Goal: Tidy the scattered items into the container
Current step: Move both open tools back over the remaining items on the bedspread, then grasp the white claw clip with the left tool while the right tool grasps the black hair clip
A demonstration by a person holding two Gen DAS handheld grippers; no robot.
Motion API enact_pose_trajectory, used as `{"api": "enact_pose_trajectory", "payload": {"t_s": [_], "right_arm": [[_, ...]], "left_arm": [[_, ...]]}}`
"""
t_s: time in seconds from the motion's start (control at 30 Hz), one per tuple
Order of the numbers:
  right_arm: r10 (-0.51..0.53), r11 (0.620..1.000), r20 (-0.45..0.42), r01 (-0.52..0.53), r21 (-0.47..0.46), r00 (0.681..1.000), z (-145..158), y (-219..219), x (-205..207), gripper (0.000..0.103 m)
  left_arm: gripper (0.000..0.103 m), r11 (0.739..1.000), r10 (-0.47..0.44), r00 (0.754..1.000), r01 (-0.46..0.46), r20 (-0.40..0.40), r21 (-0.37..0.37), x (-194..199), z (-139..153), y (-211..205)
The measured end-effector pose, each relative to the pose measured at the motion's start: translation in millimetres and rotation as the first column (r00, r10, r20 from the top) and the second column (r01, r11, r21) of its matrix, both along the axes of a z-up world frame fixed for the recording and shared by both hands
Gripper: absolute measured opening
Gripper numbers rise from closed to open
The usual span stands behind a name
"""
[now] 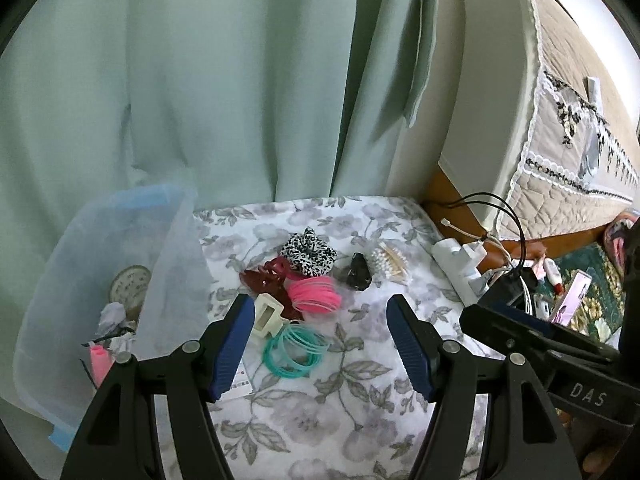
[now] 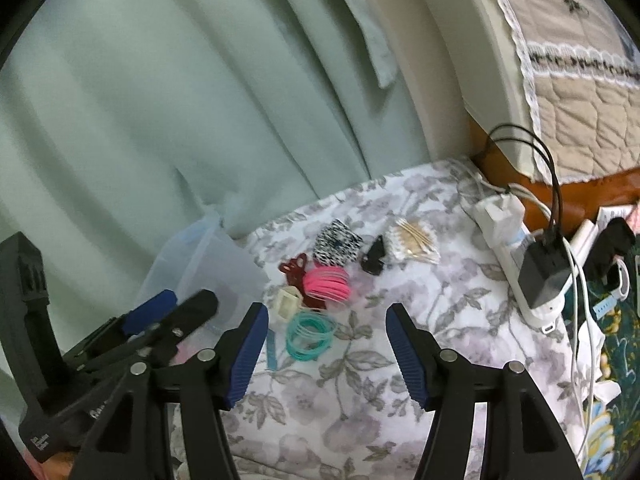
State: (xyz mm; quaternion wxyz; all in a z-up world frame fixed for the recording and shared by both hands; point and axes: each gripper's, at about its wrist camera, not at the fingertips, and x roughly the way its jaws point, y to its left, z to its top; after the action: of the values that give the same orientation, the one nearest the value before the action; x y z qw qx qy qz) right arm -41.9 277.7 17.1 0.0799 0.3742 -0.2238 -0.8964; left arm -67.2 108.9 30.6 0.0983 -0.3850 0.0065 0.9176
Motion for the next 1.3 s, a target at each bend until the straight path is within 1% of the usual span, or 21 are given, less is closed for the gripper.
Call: {"api": "enact_pose_trajectory", "payload": {"t_s": [0.17, 0.3, 0.37, 0.6, 0.87, 1.0, 1.1, 1.3], "right_arm": [[-0.008, 1.0, 0.046, 0.007, 0.018, 0.999, -18.9, 6.3, -11.3, 0.065], [-0.007, 1.0, 0.095, 0.005, 0.025, 0.995, -35.0, 9.3, -24.5, 0.065], [-0.009, 1.0, 0.113, 0.006, 0.025, 0.994, -42.6, 11.2, -31.5, 0.065], [-0.01, 1.0, 0.16, 0.006, 0.024, 0.987, -65.9, 14.2, -57.7, 0.065], [0.006, 1.0, 0.203, -0.008, 0.009, 0.979, -90.2, 10.9, -85.0, 0.065], [0.026, 1.0, 0.215, -0.025, -0.011, 0.976, -100.4, 4.6, -99.0, 0.065], [0.036, 0.999, 0.222, -0.033, -0.019, 0.974, -106.4, 2.2, -111.9, 0.065], [0.042, 0.999, 0.232, -0.033, -0.041, 0.972, -118.3, -1.2, -137.9, 0.065]], "left_arm": [[0.07, 0.999, 0.043, 0.999, -0.043, 0.028, -0.007, -11.3, -19.5, -3.5], [0.069, 0.997, 0.068, 0.995, -0.07, 0.068, 0.031, -24.3, -36.3, -7.9], [0.069, 0.996, 0.076, 0.994, -0.079, 0.078, 0.036, -30.5, -44.8, -7.8], [0.069, 0.994, 0.072, 0.99, -0.081, 0.123, 0.071, -47.2, -76.3, -12.0], [0.069, 0.991, 0.133, 0.976, -0.133, 0.173, -0.008, -65.9, -107.4, -25.1], [0.068, 0.99, 0.142, 0.971, -0.135, 0.193, -0.05, -79.8, -121.2, -25.3], [0.068, 0.992, 0.124, 0.97, -0.115, 0.209, -0.056, -90.2, -131.2, -22.5], [0.068, 0.989, 0.141, 0.96, -0.125, 0.24, -0.079, -106.5, -151.6, -21.6]]}}
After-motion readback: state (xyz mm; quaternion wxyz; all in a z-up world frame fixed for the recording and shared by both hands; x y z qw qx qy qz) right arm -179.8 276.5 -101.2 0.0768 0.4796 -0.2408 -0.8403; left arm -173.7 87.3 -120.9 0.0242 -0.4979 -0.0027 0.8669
